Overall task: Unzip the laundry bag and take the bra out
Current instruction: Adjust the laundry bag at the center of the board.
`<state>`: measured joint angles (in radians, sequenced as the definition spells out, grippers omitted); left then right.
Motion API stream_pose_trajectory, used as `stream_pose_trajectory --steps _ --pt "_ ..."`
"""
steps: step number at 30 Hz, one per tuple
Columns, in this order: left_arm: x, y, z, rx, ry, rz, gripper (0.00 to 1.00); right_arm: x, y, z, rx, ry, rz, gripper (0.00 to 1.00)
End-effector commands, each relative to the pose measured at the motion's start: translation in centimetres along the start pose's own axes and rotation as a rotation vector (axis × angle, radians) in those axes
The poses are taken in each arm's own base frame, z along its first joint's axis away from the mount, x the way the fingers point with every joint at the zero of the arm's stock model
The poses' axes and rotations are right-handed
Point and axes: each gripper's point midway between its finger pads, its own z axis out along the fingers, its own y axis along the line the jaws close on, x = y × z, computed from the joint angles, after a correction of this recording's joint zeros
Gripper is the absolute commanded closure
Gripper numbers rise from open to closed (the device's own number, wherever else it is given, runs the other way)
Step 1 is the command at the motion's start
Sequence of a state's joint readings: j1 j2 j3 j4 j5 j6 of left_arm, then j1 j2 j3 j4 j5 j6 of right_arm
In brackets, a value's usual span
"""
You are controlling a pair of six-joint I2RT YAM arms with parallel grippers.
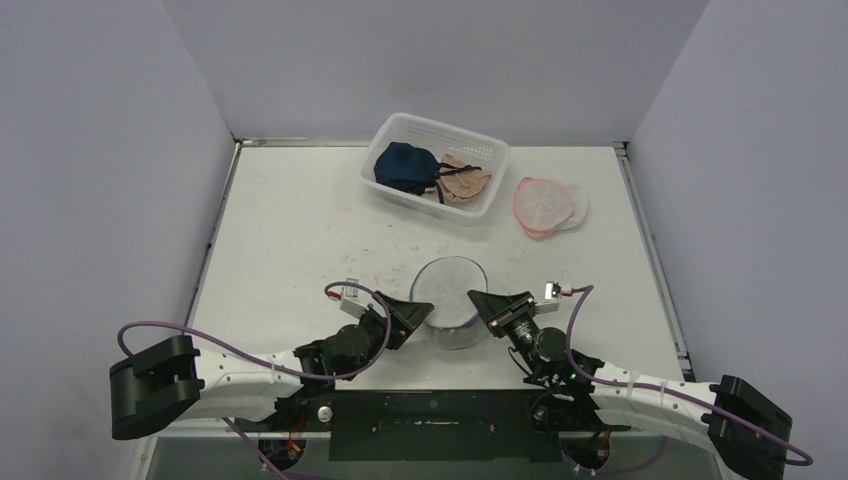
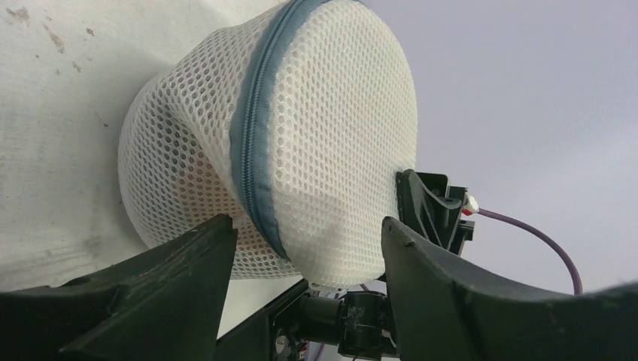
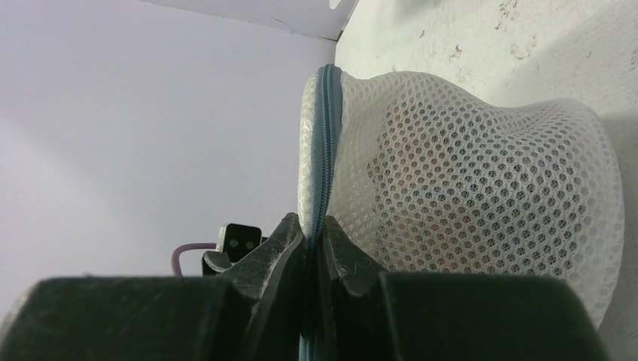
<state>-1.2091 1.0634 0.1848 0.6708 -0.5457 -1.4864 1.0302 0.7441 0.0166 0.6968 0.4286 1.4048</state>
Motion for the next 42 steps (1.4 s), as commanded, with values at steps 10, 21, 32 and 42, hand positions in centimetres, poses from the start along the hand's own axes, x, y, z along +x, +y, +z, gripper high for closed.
stream_pose_trajectory --steps 10,21,32,42 --pt "-0.3 -2.3 0.7 0.094 -0.005 -0.011 0.83 0.3 3.7 -0.5 -0.142 0.031 0.08 0.95" --pt "-3.3 -4.5 -1.4 -0.008 -0.071 0.123 1.0 -0.2 5.1 -2.4 -0.081 0.12 -0.368 0.15" --pt "-9.1 -8.2 -4.5 -0.428 -0.203 0.444 1.0 -2.5 7.7 -3.9 -0.152 0.067 -0.551 0.1" --pt "-8.6 -9.8 -4.0 -0.413 -0.192 0.379 1.0 4.8 10.2 -3.4 -0.418 0.321 -0.582 0.21"
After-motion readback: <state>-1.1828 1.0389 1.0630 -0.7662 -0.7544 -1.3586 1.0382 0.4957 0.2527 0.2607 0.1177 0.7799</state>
